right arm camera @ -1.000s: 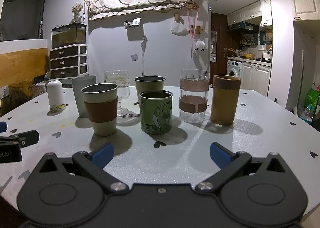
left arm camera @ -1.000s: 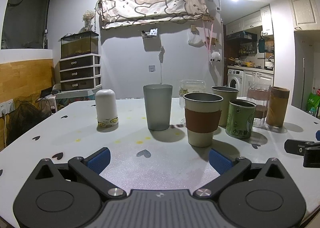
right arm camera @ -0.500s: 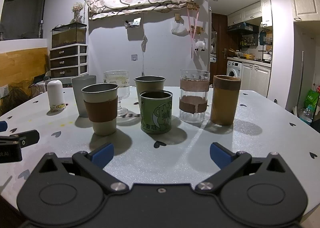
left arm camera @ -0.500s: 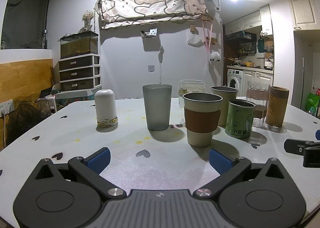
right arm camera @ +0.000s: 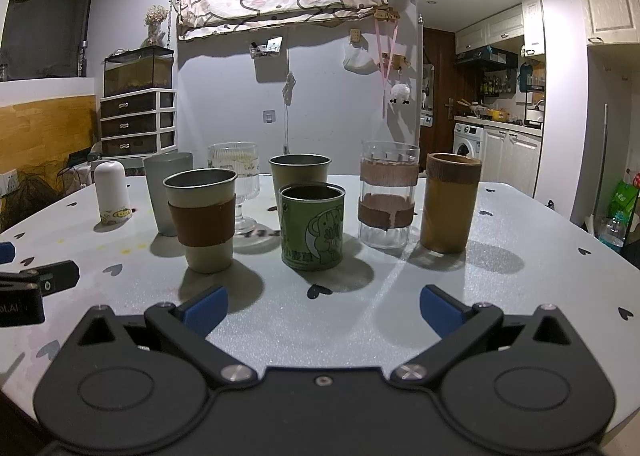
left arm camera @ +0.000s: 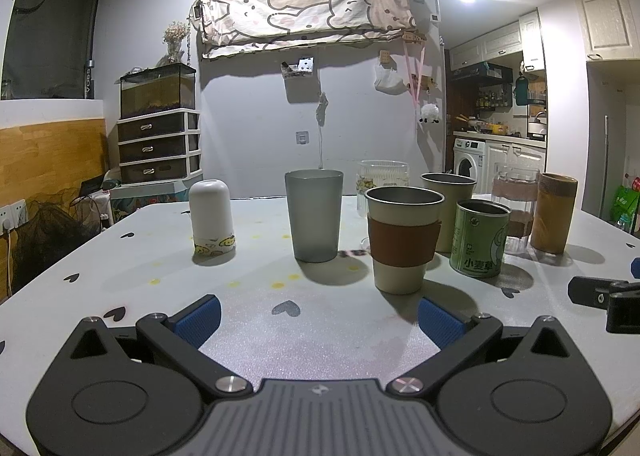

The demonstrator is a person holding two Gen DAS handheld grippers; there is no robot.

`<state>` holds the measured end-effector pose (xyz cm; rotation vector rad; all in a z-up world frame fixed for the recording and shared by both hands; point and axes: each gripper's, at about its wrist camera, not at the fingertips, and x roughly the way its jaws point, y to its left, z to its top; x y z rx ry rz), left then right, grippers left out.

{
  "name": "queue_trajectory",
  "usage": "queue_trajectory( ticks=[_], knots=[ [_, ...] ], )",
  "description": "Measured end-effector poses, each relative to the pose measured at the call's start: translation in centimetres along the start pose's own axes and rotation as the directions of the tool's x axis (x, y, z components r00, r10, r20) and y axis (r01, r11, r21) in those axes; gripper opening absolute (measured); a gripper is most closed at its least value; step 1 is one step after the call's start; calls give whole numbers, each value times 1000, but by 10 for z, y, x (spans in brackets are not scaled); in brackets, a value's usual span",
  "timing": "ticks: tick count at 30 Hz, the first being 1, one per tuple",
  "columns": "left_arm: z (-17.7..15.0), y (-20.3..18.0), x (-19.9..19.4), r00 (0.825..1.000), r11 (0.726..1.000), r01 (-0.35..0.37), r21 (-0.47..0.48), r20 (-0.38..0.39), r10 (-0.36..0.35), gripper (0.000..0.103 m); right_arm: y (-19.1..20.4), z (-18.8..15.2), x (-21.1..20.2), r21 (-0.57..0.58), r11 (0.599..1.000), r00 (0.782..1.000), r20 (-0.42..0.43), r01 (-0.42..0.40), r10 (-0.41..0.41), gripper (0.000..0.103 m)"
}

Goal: Flip cup upright

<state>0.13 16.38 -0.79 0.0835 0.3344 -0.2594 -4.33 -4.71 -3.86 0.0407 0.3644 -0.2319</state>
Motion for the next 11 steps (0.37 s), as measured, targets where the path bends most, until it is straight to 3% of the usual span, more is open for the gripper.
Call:
queue_trajectory(
  ticks=[11],
  knots=[
    [1,-1,-1,1000,1000,2,-1,-1,-2,103,0,0,0,-1,1000,1000,-1,-1,1,103]
  ],
)
